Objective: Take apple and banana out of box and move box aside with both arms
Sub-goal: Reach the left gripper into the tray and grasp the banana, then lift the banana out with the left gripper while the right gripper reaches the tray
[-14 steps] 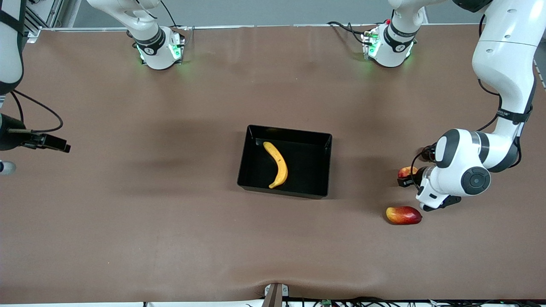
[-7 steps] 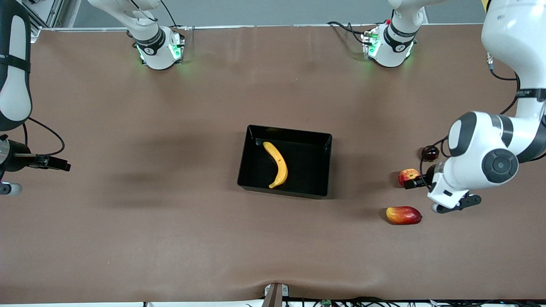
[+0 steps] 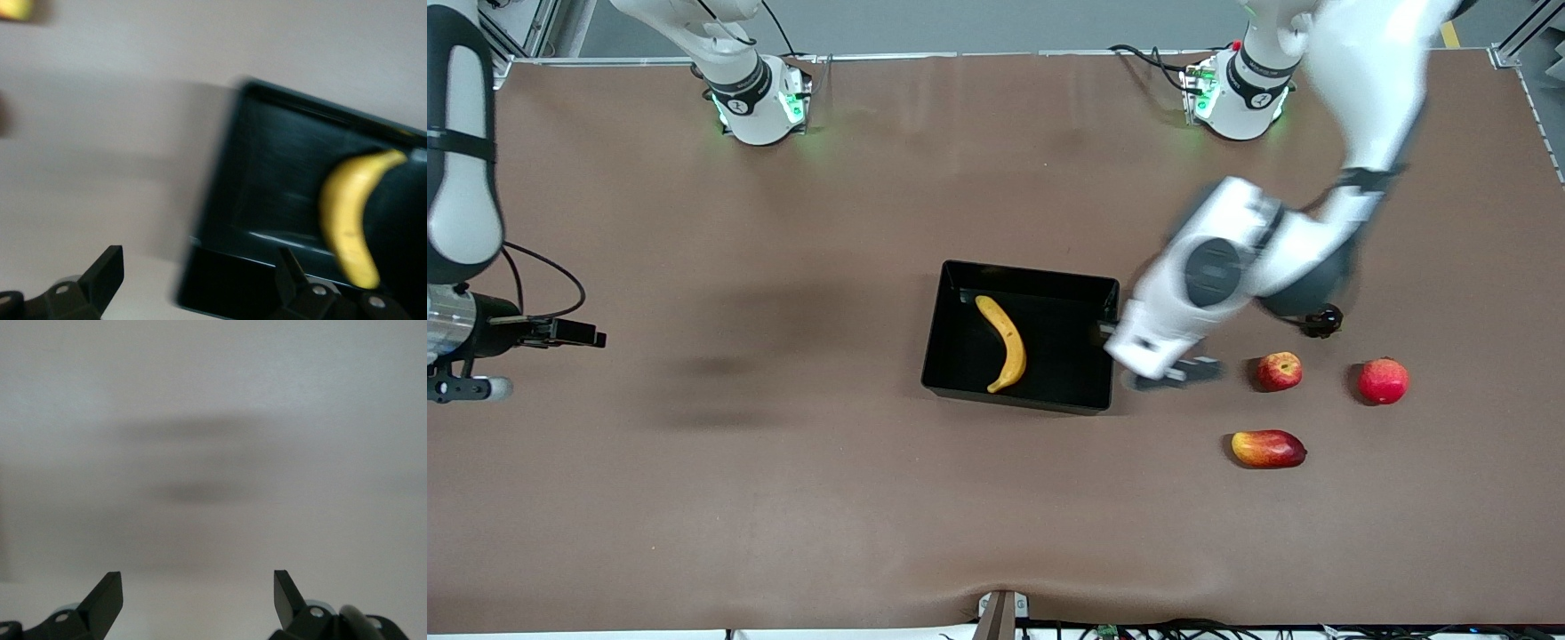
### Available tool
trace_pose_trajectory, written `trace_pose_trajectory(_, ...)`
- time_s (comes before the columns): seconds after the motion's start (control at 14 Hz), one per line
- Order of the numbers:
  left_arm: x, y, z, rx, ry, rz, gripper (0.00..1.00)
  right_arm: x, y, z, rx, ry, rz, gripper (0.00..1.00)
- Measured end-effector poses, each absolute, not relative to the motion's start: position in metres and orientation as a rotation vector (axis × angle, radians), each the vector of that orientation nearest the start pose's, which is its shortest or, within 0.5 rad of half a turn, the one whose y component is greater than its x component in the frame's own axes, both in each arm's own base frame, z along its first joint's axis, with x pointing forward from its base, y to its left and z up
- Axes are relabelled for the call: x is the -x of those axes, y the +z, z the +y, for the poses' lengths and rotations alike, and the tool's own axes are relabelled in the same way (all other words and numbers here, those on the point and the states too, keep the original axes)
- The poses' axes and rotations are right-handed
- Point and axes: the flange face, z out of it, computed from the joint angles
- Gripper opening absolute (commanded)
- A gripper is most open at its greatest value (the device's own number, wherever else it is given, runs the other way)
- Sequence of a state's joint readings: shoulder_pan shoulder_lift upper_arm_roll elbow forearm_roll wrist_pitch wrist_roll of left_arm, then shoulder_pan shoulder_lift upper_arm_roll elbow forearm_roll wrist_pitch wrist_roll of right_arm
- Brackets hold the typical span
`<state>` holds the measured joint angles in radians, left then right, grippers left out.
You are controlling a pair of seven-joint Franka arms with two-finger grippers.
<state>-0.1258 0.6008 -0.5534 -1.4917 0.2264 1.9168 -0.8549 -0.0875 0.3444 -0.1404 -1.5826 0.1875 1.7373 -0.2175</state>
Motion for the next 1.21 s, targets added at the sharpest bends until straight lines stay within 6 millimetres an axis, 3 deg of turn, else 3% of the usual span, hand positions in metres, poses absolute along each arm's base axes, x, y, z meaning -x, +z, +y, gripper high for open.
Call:
trace_pose_trajectory(0.14,-0.569,0.335,-0.421,3.191,0.152,-0.218,1.0,-0.623,0.425,-0.124,2.923,0.267,0.087,1.0)
trace_pose_trajectory(0.5,-0.538,0.252,-0.499,3.202,-0.046,-0.035,1.0,-0.629,0.428,-0.058,2.985,0.33,-0.004,1.0)
trace_pose_trajectory(0.64,-0.52,0.217,-0.519,3.174,-0.071,0.032,1.0,-0.629,0.429,-0.054,2.986,0.336,-0.002,1.0)
trace_pose_trajectory(0.79,-0.516,0.193,-0.52,3.155,-0.048,0.046,0.96,-0.627,0.429,-0.044,2.986,0.362,0.034,1.0)
trace_pose_trajectory(0.93,-0.516,0.176,-0.516,3.145,-0.023,0.045,0.22,-0.628,0.43,-0.015,2.997,0.382,0.082,1.0)
trace_pose_trajectory(1.0,-0.515,0.17,-0.516,3.145,-0.016,0.046,0.0,-0.628,0.43,0.003,3.004,0.388,0.088,1.0)
trace_pose_trajectory(1.21,-0.513,0.173,-0.524,3.157,-0.03,0.048,0.0,-0.624,0.423,0.041,3.013,0.418,0.051,1.0)
